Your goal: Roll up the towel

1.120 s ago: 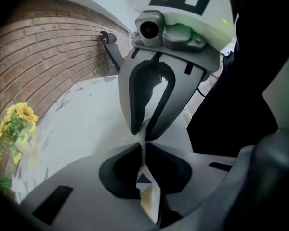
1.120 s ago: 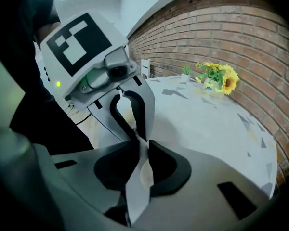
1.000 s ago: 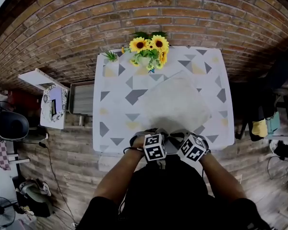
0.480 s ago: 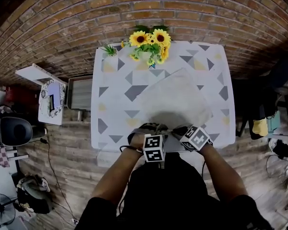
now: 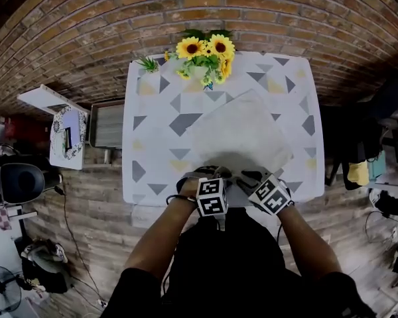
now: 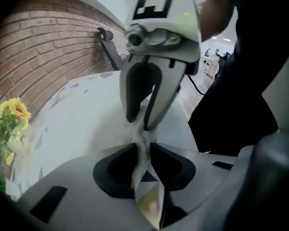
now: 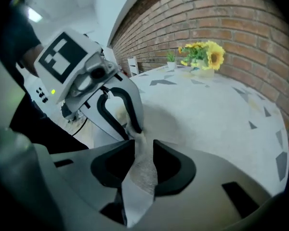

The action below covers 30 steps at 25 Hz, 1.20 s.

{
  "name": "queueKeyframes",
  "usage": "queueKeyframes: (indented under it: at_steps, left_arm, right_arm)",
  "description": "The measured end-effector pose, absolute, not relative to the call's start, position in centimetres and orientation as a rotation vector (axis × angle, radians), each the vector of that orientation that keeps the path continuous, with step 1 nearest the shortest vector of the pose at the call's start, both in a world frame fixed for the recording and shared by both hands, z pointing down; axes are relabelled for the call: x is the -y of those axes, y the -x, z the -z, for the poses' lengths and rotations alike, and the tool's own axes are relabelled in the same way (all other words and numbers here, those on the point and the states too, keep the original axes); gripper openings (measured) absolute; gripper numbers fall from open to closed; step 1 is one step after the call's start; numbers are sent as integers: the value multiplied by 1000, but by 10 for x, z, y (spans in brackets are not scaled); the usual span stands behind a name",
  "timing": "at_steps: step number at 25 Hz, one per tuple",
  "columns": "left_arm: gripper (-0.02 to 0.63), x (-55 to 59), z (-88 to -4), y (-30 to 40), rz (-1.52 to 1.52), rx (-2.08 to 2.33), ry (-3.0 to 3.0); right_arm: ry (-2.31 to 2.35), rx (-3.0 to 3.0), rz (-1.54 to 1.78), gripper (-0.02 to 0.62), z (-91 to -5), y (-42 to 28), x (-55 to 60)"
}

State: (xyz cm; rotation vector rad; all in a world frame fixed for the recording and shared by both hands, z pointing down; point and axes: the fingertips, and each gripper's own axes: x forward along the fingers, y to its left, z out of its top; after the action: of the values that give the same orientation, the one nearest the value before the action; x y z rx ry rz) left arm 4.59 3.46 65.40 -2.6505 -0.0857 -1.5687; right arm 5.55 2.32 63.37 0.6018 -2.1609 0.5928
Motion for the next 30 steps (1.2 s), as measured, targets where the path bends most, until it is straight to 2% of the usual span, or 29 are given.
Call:
queueKeyframes:
  at_steps: [5,9,13,18,20,22,30]
  left_arm:
    - [97,-30,-653,-47,1583,42,2795]
    - [98,-28,-651,-47,1584,22,2811]
    - [129,-27,-652,-42,1584,6,2672]
    - [127,-24,-657,-39,1622,-12,2727]
    - [77,-20,-656,-38,1632,-45,2808]
    - [55,-20,-654,-38,1649,-50,2873]
    - [58,-30,-652,-35,1669,-53,2975]
  right_arm:
    - [-600,2154,-396,148,-634,-45,-39]
    - [-623,2100,-372,164,-645,-48,-35]
    - [-620,2069,-383,127,-653,-54,-32]
    - [-677,2129,-304,158,-630,-49,-24]
    - [-653,2173,-294,151,-622,-41,-28]
    - [-615,2165,-307,138,-627,-36,-33]
    - [-605,2103,-325,79,-649,-40,-33]
